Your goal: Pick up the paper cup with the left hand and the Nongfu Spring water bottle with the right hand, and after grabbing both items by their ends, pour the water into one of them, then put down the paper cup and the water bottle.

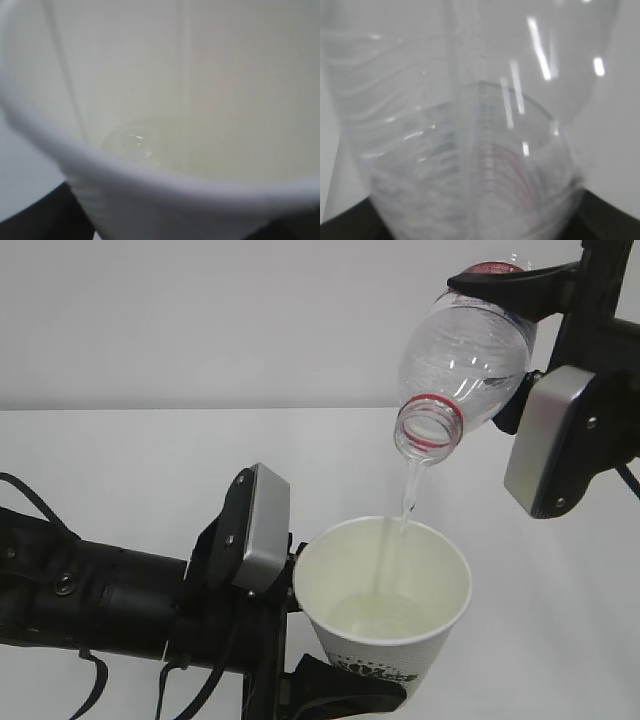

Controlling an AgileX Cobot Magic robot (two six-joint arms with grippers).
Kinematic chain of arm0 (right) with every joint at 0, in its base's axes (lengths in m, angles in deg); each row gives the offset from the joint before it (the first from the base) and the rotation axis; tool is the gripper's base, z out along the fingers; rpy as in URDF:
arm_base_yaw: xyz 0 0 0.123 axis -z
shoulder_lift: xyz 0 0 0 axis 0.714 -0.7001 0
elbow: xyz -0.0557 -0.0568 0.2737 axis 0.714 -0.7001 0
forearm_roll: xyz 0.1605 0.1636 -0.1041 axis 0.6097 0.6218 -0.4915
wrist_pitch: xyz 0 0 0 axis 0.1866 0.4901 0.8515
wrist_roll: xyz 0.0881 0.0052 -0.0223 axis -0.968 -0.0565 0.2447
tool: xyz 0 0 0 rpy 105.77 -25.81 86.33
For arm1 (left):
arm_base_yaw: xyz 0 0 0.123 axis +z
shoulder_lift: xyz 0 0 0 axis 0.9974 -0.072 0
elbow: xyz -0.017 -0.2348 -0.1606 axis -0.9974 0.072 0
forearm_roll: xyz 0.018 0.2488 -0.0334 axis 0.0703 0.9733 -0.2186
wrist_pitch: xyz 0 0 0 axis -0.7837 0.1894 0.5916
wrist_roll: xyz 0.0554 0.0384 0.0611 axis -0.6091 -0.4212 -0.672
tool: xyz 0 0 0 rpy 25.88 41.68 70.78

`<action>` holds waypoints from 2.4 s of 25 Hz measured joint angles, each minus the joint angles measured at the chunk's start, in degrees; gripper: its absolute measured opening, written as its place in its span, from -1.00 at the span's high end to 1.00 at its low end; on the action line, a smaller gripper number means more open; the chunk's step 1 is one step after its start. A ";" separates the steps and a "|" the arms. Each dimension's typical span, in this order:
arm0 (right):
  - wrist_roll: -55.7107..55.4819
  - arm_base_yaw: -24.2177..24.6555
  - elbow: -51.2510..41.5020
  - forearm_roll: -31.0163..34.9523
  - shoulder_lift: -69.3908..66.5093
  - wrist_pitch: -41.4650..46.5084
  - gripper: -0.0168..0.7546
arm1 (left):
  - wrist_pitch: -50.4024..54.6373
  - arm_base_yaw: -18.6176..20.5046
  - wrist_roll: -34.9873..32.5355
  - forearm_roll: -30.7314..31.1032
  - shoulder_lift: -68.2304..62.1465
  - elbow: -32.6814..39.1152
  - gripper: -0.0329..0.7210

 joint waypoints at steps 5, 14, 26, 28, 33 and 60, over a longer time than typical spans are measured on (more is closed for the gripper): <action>0.00 0.00 0.00 0.00 0.00 0.00 -0.25 | 0.00 0.00 0.00 0.00 0.00 0.00 -0.50; 0.00 0.00 0.00 0.00 0.00 0.00 -0.25 | 0.10 0.00 0.00 0.10 0.00 0.00 -0.50; 0.00 0.00 0.26 0.00 0.00 0.00 -0.25 | 0.10 0.00 0.00 0.10 0.00 0.00 -0.50; 0.00 0.00 0.26 0.00 0.00 0.00 -0.25 | 0.10 0.00 0.00 0.10 0.00 0.00 -0.50; 0.00 0.00 0.26 0.00 0.00 0.00 -0.25 | 0.10 0.00 0.00 0.10 0.00 0.00 -0.50; 0.00 0.00 0.26 0.00 0.00 0.00 -0.25 | 0.32 0.00 0.00 0.10 0.00 0.00 -0.50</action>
